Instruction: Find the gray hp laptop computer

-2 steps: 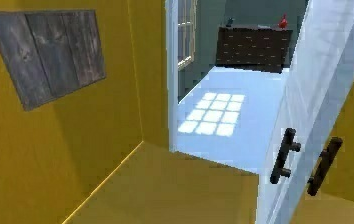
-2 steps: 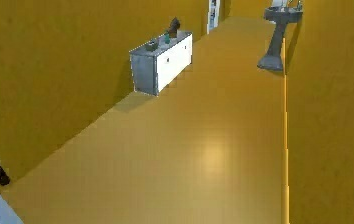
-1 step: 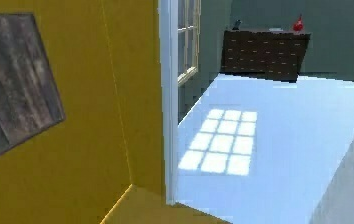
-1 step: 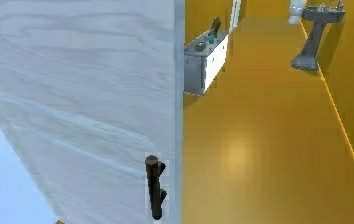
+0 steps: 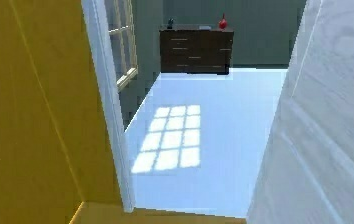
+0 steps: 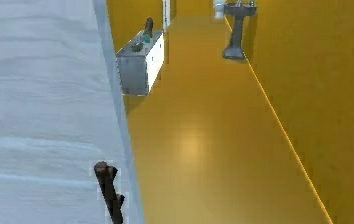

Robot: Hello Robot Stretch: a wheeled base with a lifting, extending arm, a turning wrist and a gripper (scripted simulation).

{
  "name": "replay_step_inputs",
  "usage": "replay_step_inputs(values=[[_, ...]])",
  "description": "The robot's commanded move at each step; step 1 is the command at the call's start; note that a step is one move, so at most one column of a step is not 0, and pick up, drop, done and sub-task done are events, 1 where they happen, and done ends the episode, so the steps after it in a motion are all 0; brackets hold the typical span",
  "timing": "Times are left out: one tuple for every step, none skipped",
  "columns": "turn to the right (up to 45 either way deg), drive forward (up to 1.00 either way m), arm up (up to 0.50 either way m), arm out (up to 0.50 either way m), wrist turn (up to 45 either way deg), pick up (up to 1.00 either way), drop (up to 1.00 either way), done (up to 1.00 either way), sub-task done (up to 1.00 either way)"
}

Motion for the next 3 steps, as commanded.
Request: replay_step_inputs(values=[[3.0,0.00,0.00,0.00,0.0,0.00,0.00,0.00,0.00],[0.0,1.00,0.00,0.00,0.0,0.00,0.00,0.00,0.00],[6.0,0.00,0.00,0.00,0.0,0.00,0.00,0.00,0.00]])
